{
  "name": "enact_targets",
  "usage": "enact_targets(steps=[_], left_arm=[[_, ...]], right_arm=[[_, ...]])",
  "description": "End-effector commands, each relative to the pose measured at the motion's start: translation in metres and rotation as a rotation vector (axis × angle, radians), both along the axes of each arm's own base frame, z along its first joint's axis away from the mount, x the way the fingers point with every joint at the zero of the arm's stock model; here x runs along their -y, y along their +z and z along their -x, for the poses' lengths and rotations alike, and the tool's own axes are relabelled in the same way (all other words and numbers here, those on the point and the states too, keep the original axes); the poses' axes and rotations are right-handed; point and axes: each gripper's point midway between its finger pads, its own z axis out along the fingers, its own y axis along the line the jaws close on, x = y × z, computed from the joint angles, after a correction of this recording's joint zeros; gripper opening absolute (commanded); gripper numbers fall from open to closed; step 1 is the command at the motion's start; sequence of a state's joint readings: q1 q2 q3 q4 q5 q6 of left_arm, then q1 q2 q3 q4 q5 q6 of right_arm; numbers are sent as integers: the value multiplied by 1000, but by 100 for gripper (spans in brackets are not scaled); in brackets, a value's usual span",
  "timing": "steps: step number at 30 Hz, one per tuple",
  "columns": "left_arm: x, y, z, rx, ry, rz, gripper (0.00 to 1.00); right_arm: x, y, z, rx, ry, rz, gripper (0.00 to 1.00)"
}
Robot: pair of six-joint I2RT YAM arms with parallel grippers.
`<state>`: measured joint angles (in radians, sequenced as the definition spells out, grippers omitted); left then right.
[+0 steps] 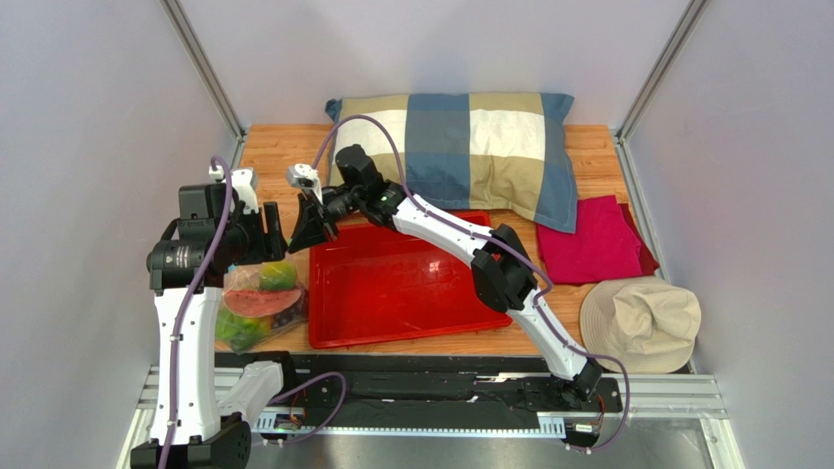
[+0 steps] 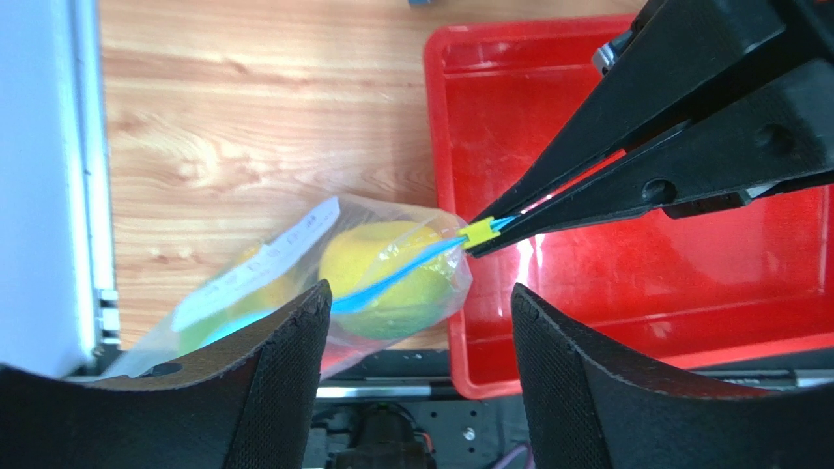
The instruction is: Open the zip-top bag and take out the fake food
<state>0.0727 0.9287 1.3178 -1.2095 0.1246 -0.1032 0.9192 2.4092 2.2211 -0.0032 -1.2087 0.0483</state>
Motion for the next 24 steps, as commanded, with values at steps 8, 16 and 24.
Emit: enact_targets(steps=[8, 16, 24], left_arm=[[16, -1, -14, 17, -175, 12, 70], [14, -8, 1, 9, -89, 37, 25], [5, -7, 4, 23, -26, 17, 0]], right_arm=[[4, 36, -4, 59, 21, -88, 0], [3, 35, -14, 52, -15, -83, 0], [10, 28, -3, -104, -16, -9, 15]])
